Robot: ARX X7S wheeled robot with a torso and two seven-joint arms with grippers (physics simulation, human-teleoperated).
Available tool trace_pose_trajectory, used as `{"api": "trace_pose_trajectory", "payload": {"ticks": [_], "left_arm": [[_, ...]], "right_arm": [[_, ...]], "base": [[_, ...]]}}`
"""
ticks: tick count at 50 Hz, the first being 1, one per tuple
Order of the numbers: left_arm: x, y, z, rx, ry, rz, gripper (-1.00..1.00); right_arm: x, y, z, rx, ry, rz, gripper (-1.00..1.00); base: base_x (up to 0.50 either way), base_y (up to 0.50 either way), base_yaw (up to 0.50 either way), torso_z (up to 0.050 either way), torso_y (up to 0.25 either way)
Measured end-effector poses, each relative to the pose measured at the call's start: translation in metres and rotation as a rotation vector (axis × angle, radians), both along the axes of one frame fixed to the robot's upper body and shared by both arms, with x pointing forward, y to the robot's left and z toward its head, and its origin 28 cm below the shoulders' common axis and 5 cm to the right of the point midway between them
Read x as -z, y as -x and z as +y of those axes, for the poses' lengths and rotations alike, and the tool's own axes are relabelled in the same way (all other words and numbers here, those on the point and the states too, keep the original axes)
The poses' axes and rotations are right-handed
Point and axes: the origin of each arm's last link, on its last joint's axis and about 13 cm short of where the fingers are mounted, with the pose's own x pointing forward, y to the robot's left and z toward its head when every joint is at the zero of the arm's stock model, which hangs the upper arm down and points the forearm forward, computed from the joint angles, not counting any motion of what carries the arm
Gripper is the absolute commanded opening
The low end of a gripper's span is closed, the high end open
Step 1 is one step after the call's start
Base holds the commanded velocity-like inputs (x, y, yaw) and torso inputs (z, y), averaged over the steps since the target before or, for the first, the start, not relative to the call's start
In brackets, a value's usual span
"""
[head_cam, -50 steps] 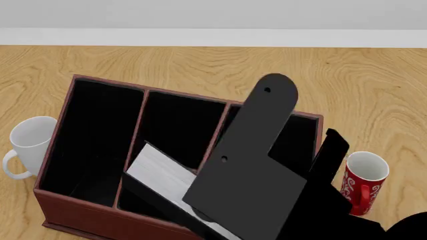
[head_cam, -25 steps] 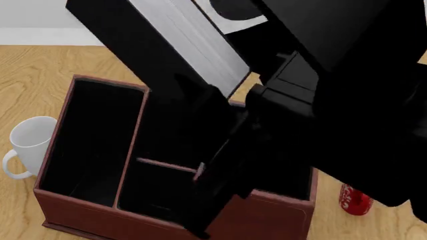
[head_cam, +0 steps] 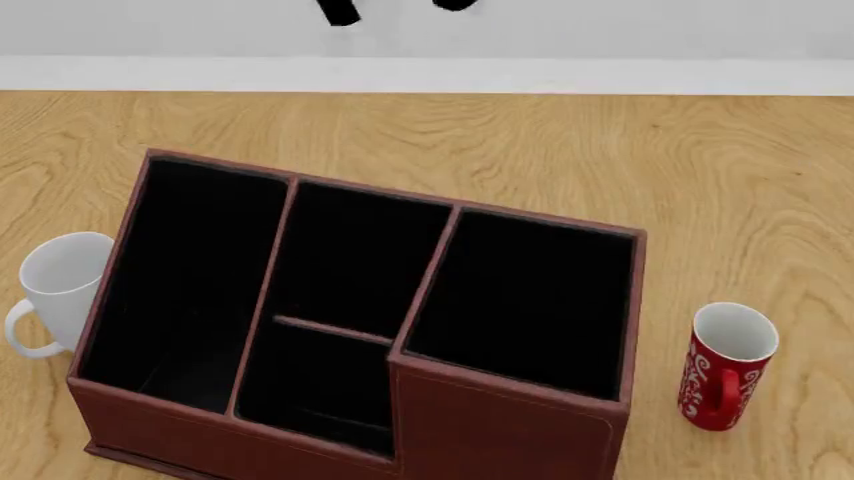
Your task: Pick up the book and place it in the right compartment of the caddy.
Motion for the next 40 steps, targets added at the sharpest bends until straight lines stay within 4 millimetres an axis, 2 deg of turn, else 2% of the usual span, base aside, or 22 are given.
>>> {"api": "trace_pose_trajectory", "payload": {"ticks": [5, 12, 26, 40], "left_arm": [[0.0, 0.002, 0.001, -0.003, 0.002, -0.005, 1.0], [0.0, 0.004, 0.002, -0.006, 0.006, -0.005, 1.0], [0.008, 0.002, 0.002, -0.004, 0.02, 0.01, 1.0], [0.011, 0.001, 0.003, -0.008, 0.027, 0.014, 1.0]], "right_arm": [[-0.012, -0.006, 0.005, 0.061, 0.008, 0.07, -1.0], [-0.012, -0.018, 0.013, 0.111, 0.063, 0.19, -1.0], [0.0, -0.041, 0.02, 0.153, 0.174, 0.378, -1.0], [0.021, -0.054, 0.014, 0.198, 0.247, 0.496, -1.0]], "base": [[0.0, 0.0, 0.0, 0.0, 0.0], [0.0, 0.0, 0.0, 0.0, 0.001], [0.0, 0.0, 0.0, 0.0, 0.001], [0.0, 0.0, 0.0, 0.0, 0.001]]}}
